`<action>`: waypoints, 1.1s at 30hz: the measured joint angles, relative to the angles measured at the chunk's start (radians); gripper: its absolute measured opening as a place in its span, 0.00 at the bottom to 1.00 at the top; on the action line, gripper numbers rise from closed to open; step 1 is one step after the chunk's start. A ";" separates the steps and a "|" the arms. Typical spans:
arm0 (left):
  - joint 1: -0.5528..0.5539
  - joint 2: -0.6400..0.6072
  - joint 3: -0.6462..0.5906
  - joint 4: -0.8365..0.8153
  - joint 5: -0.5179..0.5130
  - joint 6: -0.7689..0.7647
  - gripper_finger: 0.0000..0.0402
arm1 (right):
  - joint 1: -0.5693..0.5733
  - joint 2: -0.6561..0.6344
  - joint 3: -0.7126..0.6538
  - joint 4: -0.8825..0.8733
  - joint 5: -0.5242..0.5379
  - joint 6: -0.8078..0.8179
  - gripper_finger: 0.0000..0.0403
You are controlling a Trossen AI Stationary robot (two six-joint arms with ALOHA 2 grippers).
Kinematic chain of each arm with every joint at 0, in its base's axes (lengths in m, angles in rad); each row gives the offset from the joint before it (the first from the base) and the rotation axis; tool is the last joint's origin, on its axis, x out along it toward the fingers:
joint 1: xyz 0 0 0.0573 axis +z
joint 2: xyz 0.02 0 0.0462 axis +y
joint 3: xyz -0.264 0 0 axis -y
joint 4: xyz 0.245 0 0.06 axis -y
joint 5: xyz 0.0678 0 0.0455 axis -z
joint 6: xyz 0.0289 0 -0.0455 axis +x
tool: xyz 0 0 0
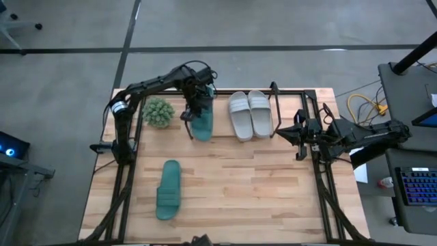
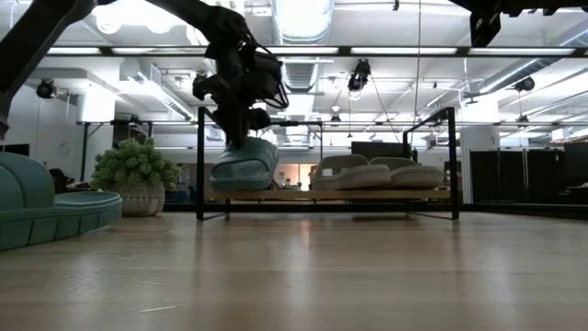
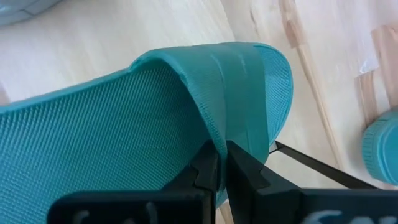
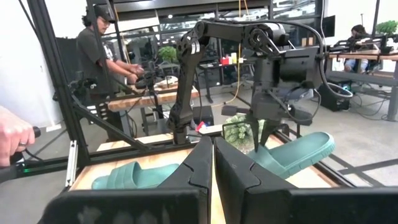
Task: Pick and place slides into the shelf
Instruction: Put the right green slide on the shelf, then put the green slide on the shelf
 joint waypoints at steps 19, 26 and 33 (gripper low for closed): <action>0.011 0.000 0.001 0.021 -0.006 -0.047 0.08 | 0.000 0.000 0.000 0.000 0.000 0.000 0.02; 0.011 0.000 0.001 0.022 -0.030 -0.072 0.17 | 0.000 0.000 0.000 -0.001 -0.001 0.005 0.02; 0.011 0.000 0.001 0.022 -0.039 -0.073 0.22 | 0.000 0.000 0.000 -0.002 -0.001 0.002 0.02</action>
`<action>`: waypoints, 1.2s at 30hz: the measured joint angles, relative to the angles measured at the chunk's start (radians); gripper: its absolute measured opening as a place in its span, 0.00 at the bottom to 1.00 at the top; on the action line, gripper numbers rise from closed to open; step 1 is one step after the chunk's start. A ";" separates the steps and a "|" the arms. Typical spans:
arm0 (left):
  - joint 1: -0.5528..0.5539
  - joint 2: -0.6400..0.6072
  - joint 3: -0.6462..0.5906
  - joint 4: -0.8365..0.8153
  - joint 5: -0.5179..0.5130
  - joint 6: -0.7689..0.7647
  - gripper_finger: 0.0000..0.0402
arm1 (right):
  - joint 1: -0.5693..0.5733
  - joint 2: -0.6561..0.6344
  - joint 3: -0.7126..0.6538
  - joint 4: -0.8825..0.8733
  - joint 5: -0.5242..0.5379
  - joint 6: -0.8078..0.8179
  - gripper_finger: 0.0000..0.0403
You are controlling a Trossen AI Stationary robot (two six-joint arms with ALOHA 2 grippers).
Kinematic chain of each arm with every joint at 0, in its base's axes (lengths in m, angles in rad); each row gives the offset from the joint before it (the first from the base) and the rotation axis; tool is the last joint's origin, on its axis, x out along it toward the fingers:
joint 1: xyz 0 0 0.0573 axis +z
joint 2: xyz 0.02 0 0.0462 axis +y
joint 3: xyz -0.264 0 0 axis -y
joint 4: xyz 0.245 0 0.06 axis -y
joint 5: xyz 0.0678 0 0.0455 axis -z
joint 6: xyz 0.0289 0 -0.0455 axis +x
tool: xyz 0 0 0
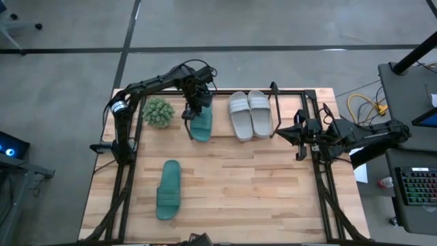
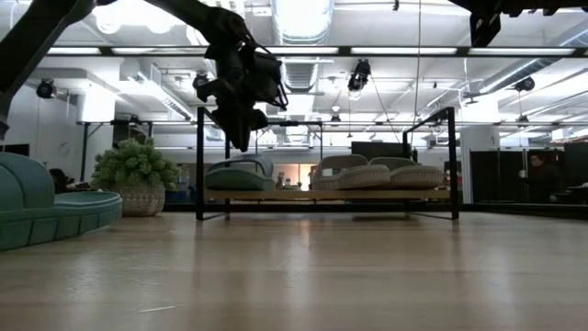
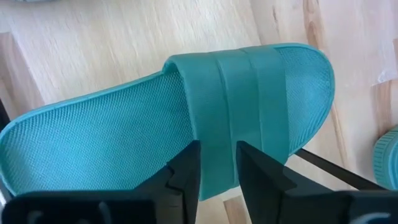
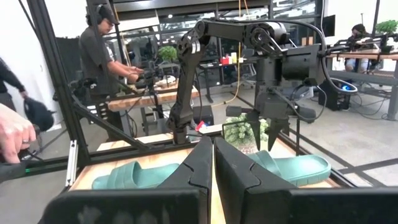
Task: Pick and place slides into the shelf
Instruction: Put the green slide on the shelf
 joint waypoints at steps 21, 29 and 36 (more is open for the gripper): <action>-0.019 -0.097 0.070 0.133 -0.041 -0.100 0.23 | 0.000 0.000 0.000 -0.004 0.000 -0.001 0.02; -0.127 -0.251 0.103 0.128 0.010 -0.183 0.23 | 0.000 0.000 0.000 -0.003 0.000 0.000 0.02; -0.239 -0.390 0.099 0.122 -0.078 -0.270 0.23 | 0.000 0.000 0.000 0.002 0.000 0.012 0.02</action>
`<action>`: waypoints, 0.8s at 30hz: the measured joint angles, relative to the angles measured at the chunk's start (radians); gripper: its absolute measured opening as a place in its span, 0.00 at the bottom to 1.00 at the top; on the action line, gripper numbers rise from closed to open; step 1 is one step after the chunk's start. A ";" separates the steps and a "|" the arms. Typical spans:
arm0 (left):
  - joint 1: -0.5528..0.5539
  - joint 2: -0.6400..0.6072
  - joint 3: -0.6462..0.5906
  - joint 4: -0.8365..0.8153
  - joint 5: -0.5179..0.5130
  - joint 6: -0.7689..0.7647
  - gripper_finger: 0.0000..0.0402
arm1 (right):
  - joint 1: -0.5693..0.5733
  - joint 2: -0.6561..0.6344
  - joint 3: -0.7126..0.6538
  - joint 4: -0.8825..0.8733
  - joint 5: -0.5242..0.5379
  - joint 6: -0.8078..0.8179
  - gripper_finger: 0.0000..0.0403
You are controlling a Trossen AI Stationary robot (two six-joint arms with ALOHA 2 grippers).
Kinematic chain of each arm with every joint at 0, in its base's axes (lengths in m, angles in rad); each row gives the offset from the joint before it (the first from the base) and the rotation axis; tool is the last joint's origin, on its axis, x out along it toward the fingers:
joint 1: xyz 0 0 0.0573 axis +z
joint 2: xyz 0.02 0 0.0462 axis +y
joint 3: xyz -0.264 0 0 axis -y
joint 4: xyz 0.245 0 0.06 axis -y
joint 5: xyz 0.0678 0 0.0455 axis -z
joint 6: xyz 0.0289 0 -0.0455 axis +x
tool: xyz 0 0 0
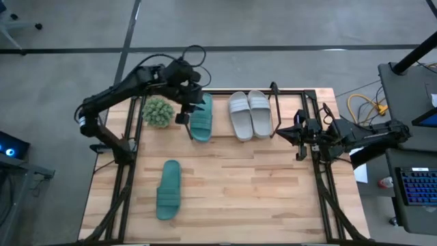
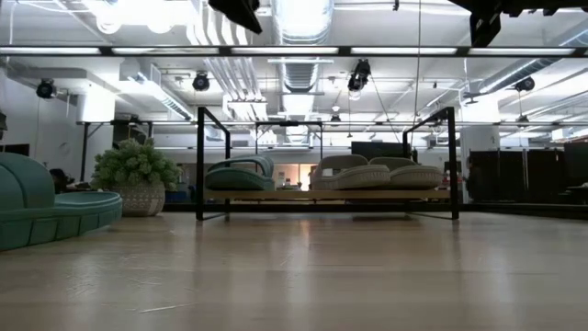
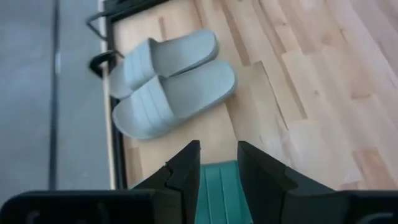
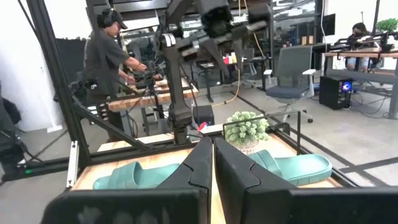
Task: Pick and place slides into the shelf
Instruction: Put the green slide on the shelf
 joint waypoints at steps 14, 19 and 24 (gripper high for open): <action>-0.081 -0.090 -0.047 -0.123 -0.132 -0.323 0.22 | 0.000 0.058 0.000 0.010 -0.010 0.041 0.02; -0.178 -0.110 -0.090 -0.212 -0.229 -0.418 0.19 | 0.000 0.082 0.000 0.010 -0.010 0.065 0.02; -0.307 -0.114 -0.119 -0.264 -0.265 -0.519 0.16 | 0.000 0.099 0.000 0.010 -0.010 0.067 0.02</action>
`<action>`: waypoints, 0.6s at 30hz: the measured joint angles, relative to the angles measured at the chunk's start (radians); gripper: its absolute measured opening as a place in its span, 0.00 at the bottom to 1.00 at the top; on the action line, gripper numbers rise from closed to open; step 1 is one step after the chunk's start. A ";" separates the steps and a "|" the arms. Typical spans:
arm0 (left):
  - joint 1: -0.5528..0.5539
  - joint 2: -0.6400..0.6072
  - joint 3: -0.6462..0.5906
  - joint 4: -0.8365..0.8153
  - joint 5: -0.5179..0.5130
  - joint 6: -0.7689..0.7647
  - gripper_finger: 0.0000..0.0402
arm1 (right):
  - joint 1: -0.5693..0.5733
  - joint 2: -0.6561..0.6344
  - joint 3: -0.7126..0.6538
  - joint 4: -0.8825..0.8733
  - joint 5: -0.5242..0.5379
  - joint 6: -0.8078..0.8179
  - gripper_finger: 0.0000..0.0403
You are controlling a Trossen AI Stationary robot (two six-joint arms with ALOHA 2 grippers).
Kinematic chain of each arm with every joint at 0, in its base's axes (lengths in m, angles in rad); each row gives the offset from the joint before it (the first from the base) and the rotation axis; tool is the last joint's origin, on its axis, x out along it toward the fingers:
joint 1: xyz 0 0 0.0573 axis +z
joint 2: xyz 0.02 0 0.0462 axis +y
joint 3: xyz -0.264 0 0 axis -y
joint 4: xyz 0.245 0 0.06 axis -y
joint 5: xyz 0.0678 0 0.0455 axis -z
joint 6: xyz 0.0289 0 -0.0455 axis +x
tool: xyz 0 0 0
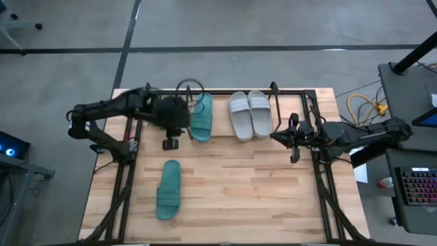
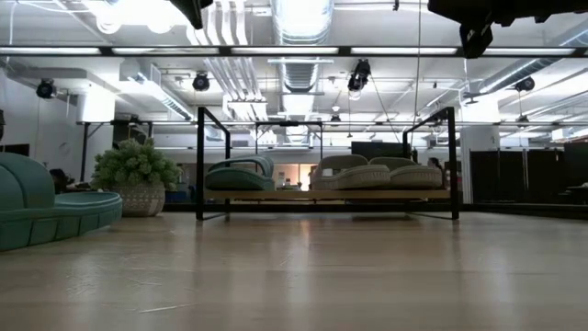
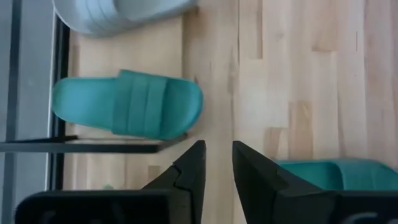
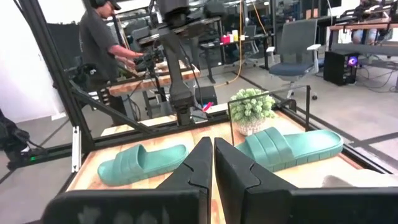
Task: Pick and place slides into the shelf
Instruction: Put the green slide on the shelf
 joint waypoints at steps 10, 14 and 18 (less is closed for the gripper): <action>-0.299 0.009 -0.046 -0.099 -0.265 -0.335 0.16 | 0.000 0.000 0.000 0.001 0.000 0.007 0.02; -0.412 0.017 -0.046 -0.097 -0.277 -0.512 0.16 | 0.000 -0.001 0.000 0.001 0.000 -0.011 0.02; -0.523 0.053 -0.046 -0.106 -0.304 -0.696 0.16 | 0.000 -0.001 0.000 0.002 0.001 -0.015 0.02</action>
